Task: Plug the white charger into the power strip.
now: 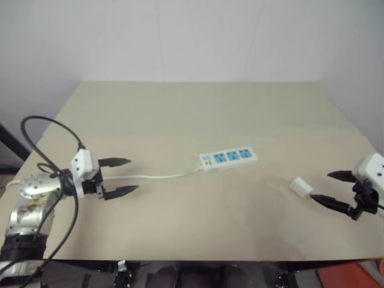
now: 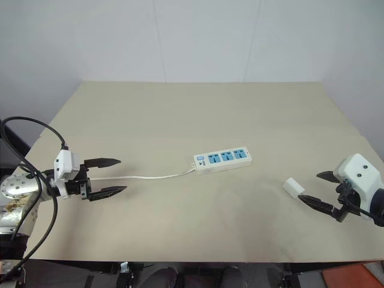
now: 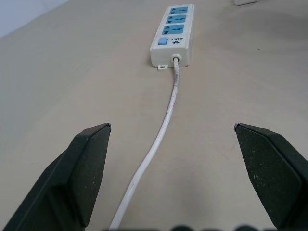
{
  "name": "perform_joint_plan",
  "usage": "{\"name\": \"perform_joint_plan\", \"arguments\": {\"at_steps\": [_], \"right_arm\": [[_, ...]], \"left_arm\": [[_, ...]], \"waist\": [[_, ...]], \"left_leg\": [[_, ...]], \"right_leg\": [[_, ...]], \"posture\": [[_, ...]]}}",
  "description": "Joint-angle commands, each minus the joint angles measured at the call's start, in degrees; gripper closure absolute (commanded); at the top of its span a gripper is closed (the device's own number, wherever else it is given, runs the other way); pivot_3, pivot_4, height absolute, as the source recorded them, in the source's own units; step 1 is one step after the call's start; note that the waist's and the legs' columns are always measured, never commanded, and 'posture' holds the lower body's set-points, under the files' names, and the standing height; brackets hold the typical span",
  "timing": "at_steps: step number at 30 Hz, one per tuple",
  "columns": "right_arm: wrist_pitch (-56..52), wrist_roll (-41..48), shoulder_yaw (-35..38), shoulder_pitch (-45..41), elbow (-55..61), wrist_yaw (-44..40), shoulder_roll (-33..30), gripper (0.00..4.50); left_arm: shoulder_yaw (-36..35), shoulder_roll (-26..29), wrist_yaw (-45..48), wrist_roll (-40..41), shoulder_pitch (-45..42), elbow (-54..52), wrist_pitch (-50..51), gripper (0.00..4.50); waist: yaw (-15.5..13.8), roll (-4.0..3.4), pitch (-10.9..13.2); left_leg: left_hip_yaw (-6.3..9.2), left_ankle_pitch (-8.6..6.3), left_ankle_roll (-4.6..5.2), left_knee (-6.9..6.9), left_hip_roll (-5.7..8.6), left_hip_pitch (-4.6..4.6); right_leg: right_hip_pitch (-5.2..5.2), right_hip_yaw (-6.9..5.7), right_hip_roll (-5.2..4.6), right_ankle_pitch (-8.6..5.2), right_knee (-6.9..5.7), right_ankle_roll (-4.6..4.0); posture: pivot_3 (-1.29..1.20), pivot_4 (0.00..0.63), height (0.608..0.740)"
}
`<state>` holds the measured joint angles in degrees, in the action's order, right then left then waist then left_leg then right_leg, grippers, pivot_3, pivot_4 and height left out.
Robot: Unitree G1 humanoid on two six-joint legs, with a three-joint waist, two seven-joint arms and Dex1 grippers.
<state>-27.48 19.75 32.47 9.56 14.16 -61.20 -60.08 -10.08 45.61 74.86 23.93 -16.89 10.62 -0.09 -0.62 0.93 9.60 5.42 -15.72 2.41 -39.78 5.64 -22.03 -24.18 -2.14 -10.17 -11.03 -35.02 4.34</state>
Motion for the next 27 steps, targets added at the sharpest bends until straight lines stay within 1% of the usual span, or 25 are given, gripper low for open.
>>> {"name": "perform_joint_plan", "arguments": {"at_steps": [1, 7, 13, 27], "right_arm": [[0.54, 0.09, 3.24, 0.99, 2.05, -0.4, -0.57, 0.0], [0.25, -1.0, 4.51, 3.89, 3.54, 0.51, -0.02, 0.0], [0.5, -0.83, 5.02, 4.9, 3.83, 0.72, 0.42, 0.0], [1.17, -1.15, 3.0, 3.42, 2.24, 1.0, 0.23, 0.0]], "left_arm": [[-0.02, -0.19, -0.22, -0.12, -1.43, -0.24, -1.25, 0.04], [0.98, -0.78, 0.52, -1.13, -3.45, 2.33, -2.44, 0.04], [1.13, -0.9, 1.24, -1.5, -4.19, 3.66, -3.18, 0.04], [0.91, -0.74, 1.19, -1.6, -3.93, 4.04, -3.7, 0.04]], "waist": [[0.0, 0.0, 0.0], [-0.03, 0.0, 0.0], [0.14, 0.0, 0.0], [0.02, 0.0, 0.0]], "left_leg": [[0.0, 0.0, 0.0, 0.0, 0.0, 0.0], [-0.01, 0.0, 0.0, -0.01, 0.0, 0.02], [-0.03, 0.0, 0.0, -0.01, 0.0, 0.03], [-0.03, 0.0, 0.0, -0.01, -0.01, 0.03]], "right_leg": [[0.0, 0.0, 0.0, 0.0, 0.0, 0.0], [0.02, 0.0, 0.0, 0.0, -0.01, 0.0], [0.01, 0.01, 0.0, 0.0, -0.01, 0.0], [0.01, 0.01, 0.01, 0.0, -0.01, -0.01]], "posture": [[0.0, 0.15, 0.74], [0.0, 0.15, 0.74], [0.0, 0.15, 0.74], [0.0, 0.15, 0.74]]}}
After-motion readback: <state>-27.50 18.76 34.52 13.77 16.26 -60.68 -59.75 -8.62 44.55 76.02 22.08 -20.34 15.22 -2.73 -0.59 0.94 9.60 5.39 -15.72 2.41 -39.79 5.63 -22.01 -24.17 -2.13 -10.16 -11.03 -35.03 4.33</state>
